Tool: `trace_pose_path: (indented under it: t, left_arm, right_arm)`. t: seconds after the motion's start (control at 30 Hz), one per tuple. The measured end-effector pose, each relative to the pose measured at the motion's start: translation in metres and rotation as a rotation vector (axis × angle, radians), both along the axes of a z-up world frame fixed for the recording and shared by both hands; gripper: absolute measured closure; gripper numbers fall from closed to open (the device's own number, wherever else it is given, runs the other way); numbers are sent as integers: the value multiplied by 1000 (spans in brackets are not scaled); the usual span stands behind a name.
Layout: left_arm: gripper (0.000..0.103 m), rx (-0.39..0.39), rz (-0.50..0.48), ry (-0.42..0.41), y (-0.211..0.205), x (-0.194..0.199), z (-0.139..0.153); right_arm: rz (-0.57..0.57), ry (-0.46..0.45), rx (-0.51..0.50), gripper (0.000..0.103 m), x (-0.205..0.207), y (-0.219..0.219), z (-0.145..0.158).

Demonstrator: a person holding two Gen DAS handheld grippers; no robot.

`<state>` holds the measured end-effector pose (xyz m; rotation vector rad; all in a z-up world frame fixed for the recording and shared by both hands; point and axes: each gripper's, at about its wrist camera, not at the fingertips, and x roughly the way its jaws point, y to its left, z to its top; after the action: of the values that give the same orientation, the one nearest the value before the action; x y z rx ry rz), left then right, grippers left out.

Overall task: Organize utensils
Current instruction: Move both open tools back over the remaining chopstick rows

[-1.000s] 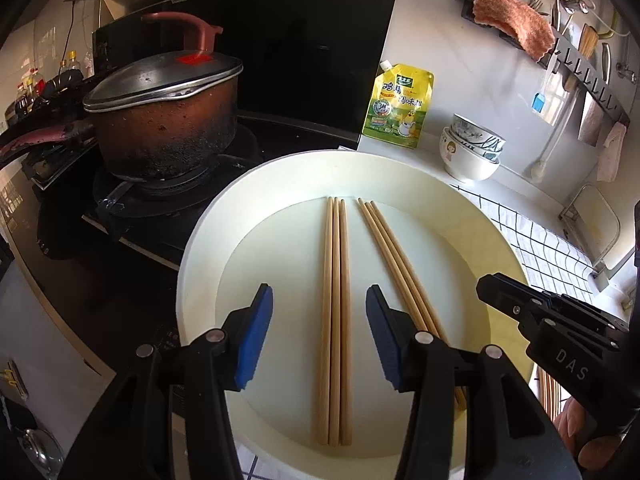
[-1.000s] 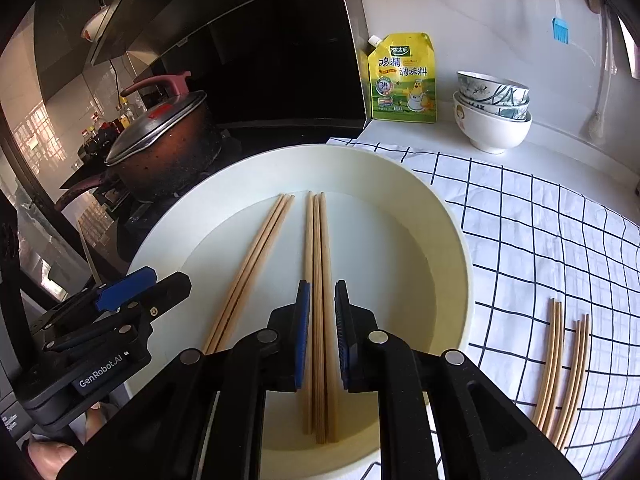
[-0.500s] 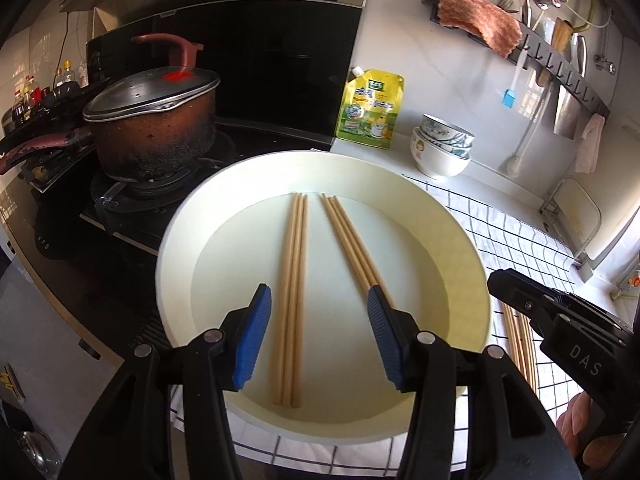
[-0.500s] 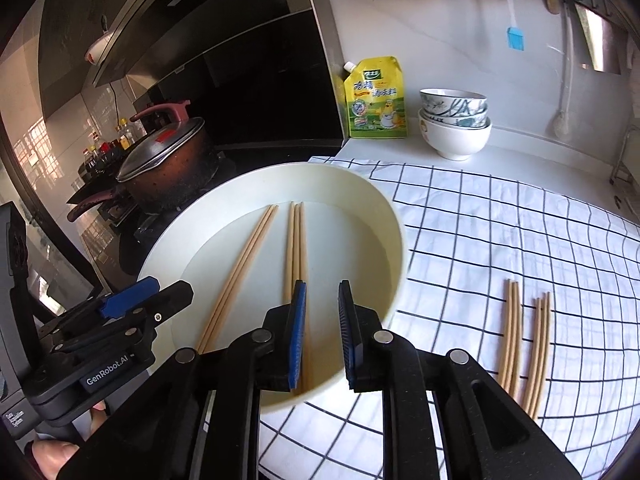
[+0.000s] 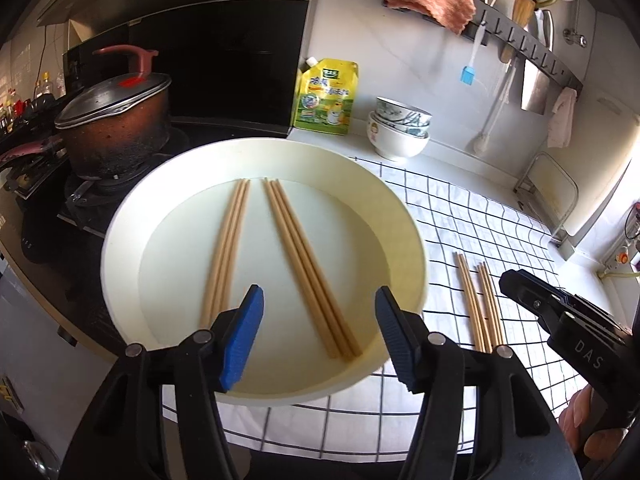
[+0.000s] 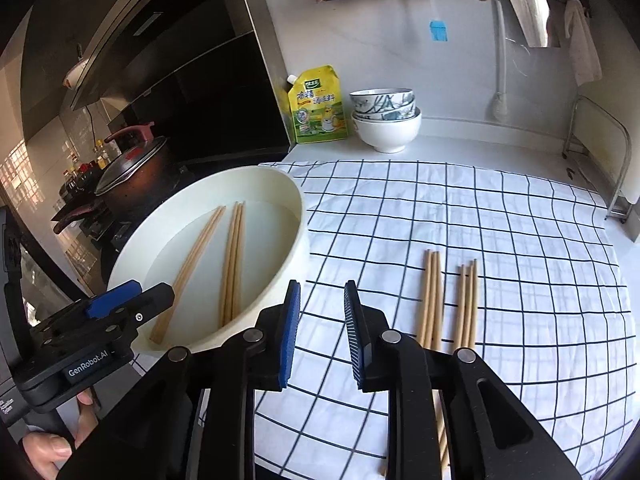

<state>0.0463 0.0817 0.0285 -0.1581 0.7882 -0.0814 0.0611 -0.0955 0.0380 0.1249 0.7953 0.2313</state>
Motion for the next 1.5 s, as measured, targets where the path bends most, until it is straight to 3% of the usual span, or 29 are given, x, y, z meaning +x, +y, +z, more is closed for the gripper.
trace_pose_path:
  t: [0.7, 0.9, 1.5]
  left_arm:
    - [39, 30, -163, 26, -100, -13, -18]
    - [35, 54, -184, 49, -117, -14, -29]
    - [34, 70, -181, 108, -129, -6, -50]
  right_arm:
    - [-139, 95, -86, 73, -28, -96, -52]
    - [-130, 137, -94, 68, -26, -102, -71]
    - [-117, 164, -155, 68, -13, -98, -94]
